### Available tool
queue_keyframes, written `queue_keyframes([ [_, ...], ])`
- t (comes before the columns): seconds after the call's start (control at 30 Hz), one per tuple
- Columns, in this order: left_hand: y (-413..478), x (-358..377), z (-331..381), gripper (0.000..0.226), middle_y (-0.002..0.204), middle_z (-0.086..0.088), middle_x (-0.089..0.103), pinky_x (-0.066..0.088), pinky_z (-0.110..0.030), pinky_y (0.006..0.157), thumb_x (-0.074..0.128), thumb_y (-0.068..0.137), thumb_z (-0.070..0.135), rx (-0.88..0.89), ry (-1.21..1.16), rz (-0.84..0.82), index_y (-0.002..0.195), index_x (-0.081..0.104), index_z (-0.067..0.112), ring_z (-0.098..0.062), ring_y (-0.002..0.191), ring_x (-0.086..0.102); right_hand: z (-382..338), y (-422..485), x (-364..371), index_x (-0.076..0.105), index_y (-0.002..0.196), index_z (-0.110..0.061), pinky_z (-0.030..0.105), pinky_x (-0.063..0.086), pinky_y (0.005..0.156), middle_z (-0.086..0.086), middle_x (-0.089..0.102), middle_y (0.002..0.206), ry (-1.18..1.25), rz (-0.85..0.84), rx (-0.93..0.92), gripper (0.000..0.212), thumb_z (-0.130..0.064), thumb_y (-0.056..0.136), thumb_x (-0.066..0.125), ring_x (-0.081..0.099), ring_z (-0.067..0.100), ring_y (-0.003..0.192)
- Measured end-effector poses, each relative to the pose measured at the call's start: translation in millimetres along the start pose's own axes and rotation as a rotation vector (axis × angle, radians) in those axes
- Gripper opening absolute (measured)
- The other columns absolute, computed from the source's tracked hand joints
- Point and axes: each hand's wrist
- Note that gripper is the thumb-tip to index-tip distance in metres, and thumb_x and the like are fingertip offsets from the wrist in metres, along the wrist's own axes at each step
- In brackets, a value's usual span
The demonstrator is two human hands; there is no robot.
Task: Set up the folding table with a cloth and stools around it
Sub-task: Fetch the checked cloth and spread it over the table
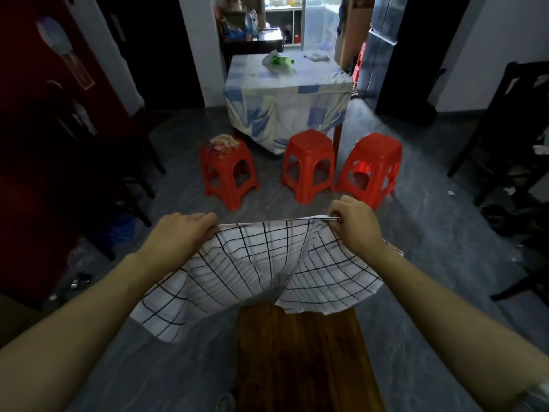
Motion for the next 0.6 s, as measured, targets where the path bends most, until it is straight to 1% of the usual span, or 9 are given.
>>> queue_keyframes([
  [0.07, 8, 12, -12, 0.037, 0.068, 0.004, 0.059, 0.041, -0.032, 0.042, 0.032, 0.097, 0.043, 0.004, -0.015, -0.002, 0.08, 0.053, 0.017, -0.024, 0.05, 0.056, 3, 9, 10, 0.064, 0.078, -0.017, 0.035, 0.046, 0.055, -0.003, 0.055, 0.078, -0.004, -0.02, 0.018, 0.014, -0.021, 0.081, 0.077, 0.058, 0.024, 0.07],
  [0.1, 15, 22, -22, 0.037, 0.067, 0.004, 0.059, 0.041, -0.031, 0.042, 0.032, 0.097, 0.043, 0.012, -0.024, -0.005, 0.079, 0.052, 0.017, -0.023, 0.05, 0.055, 5, 18, 18, 0.064, 0.079, -0.016, 0.035, 0.047, 0.055, -0.003, 0.056, 0.078, -0.008, -0.026, 0.03, 0.014, -0.022, 0.082, 0.077, 0.058, 0.024, 0.07],
  [0.2, 40, 58, -57, 0.038, 0.063, 0.002, 0.058, 0.036, -0.027, 0.041, 0.033, 0.096, 0.042, 0.045, -0.046, 0.005, 0.077, 0.052, 0.015, -0.023, 0.045, 0.054, 11, 51, 46, 0.062, 0.077, -0.015, 0.033, 0.043, 0.055, -0.004, 0.054, 0.076, -0.038, -0.057, 0.07, 0.018, -0.022, 0.082, 0.078, 0.056, 0.022, 0.068],
  [0.27, 61, 88, -88, 0.037, 0.062, 0.001, 0.059, 0.035, -0.027, 0.043, 0.034, 0.095, 0.041, 0.067, -0.059, 0.021, 0.077, 0.053, 0.015, -0.025, 0.044, 0.055, 17, 80, 71, 0.055, 0.071, -0.017, 0.032, 0.04, 0.054, -0.005, 0.05, 0.073, -0.059, -0.072, 0.105, 0.027, -0.021, 0.081, 0.079, 0.054, 0.021, 0.065],
  [0.33, 83, 124, -121, 0.034, 0.062, 0.001, 0.061, 0.039, -0.028, 0.044, 0.037, 0.093, 0.039, 0.076, -0.07, 0.034, 0.078, 0.054, 0.015, -0.026, 0.043, 0.056, 21, 113, 99, 0.045, 0.069, -0.025, 0.032, 0.038, 0.053, -0.009, 0.045, 0.071, -0.075, -0.084, 0.121, 0.037, -0.021, 0.08, 0.08, 0.052, 0.021, 0.063],
  [0.4, 101, 161, -157, 0.031, 0.062, 0.0, 0.061, 0.041, -0.03, 0.043, 0.04, 0.093, 0.038, 0.083, -0.111, 0.031, 0.078, 0.053, 0.015, -0.027, 0.042, 0.055, 23, 149, 128, 0.042, 0.069, -0.028, 0.033, 0.041, 0.052, -0.01, 0.042, 0.07, -0.088, -0.097, 0.113, 0.039, -0.025, 0.082, 0.079, 0.052, 0.022, 0.062],
  [0.53, 134, 213, -220, 0.03, 0.061, -0.002, 0.06, 0.045, -0.033, 0.038, 0.04, 0.094, 0.038, 0.099, -0.174, 0.028, 0.08, 0.053, 0.015, -0.027, 0.04, 0.053, 28, 212, 174, 0.054, 0.068, -0.014, 0.039, 0.046, 0.052, -0.005, 0.047, 0.069, -0.124, -0.125, 0.111, 0.033, -0.031, 0.083, 0.078, 0.055, 0.025, 0.061],
  [0.6, 150, 229, -249, 0.028, 0.061, -0.002, 0.06, 0.044, -0.032, 0.038, 0.041, 0.095, 0.038, 0.094, -0.168, 0.04, 0.081, 0.052, 0.016, -0.028, 0.04, 0.052, 31, 239, 191, 0.059, 0.072, -0.012, 0.041, 0.048, 0.053, -0.003, 0.052, 0.071, -0.137, -0.123, 0.095, 0.03, -0.033, 0.083, 0.077, 0.057, 0.026, 0.062],
])
Point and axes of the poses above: each hand's wrist, its own y-axis towards the middle knuckle, its own x-axis out of the palm, z = x × y
